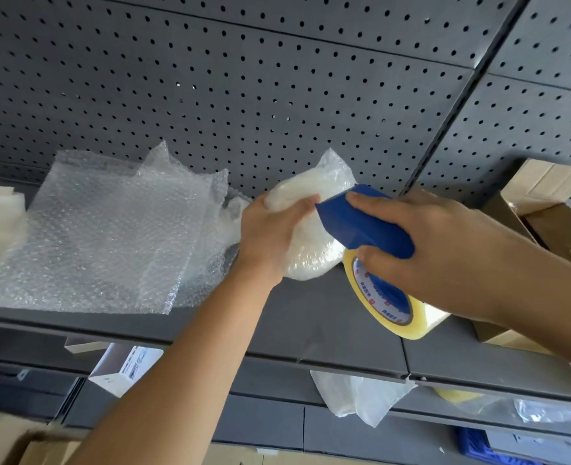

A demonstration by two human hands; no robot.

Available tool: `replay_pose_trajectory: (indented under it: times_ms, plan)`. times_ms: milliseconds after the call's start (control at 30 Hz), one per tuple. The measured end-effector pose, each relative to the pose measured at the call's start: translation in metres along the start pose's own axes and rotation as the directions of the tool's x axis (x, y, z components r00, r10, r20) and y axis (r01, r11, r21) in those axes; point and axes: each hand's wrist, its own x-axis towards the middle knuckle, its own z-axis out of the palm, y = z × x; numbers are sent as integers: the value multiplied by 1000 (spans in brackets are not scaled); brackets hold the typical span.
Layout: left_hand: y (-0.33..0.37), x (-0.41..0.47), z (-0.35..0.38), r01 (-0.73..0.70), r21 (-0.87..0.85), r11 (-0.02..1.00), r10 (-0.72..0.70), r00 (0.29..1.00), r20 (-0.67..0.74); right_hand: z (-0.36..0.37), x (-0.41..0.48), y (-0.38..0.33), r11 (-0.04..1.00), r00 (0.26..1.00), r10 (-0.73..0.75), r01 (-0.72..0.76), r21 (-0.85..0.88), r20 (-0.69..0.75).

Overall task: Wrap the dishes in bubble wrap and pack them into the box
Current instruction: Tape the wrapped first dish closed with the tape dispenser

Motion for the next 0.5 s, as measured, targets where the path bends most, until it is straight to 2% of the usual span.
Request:
replay_pose_trajectory:
  times_ms: [200, 333, 433, 500]
  plan:
    - [3, -14, -2, 162, -122, 979, -151, 984, 95, 7, -10, 5, 999, 1000, 10, -10, 32, 4]
    - [1, -26, -5, 167, -161, 973, -133, 970, 202, 8, -15, 9, 998, 1000, 3, -2, 58, -8]
    - [4, -31, -14, 184, -193, 964, -118, 943, 310, 2, -17, 13, 982, 999, -13, 22, 188, -48]
    - [6, -34, -20, 216, -209, 954, -121, 912, 392, -2, -18, 15, 977, 999, -12, 23, 214, -51]
